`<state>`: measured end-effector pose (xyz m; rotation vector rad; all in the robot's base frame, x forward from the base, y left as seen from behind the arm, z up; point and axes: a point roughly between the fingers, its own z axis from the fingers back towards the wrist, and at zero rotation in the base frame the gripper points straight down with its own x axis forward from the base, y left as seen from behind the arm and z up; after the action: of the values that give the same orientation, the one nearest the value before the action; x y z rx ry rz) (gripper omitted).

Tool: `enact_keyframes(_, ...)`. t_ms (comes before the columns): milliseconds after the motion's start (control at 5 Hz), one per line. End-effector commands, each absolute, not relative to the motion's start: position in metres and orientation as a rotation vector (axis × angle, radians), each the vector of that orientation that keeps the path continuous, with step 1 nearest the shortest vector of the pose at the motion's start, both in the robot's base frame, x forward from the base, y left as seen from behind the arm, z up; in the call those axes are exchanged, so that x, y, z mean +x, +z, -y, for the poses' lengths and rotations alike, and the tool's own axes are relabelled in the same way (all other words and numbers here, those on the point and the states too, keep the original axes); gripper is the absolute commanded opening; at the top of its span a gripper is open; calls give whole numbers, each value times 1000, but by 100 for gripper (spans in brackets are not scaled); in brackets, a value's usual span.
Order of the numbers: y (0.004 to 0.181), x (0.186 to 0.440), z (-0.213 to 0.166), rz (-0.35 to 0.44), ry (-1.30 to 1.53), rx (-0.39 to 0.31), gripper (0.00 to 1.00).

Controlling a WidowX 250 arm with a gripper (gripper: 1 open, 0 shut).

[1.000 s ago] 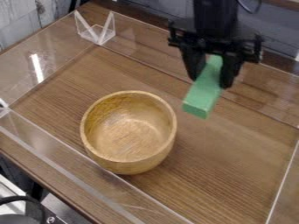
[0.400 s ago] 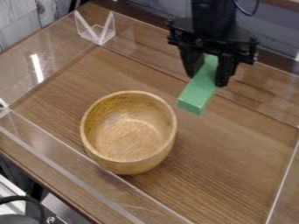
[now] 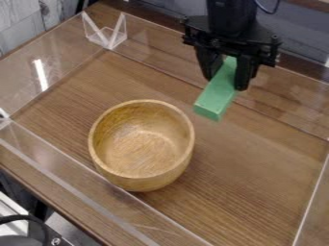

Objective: Put the green block in the brown bowl

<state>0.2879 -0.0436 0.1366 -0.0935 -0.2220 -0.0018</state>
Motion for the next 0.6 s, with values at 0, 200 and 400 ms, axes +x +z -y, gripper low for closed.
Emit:
enact_keyframes(0,144,292,44,270,-11,-89,0)
enact_keyframes(200,134,281,48,263,-22,-88,0)
enact_keyframes(400,135,280,46,280,-20,-86,0)
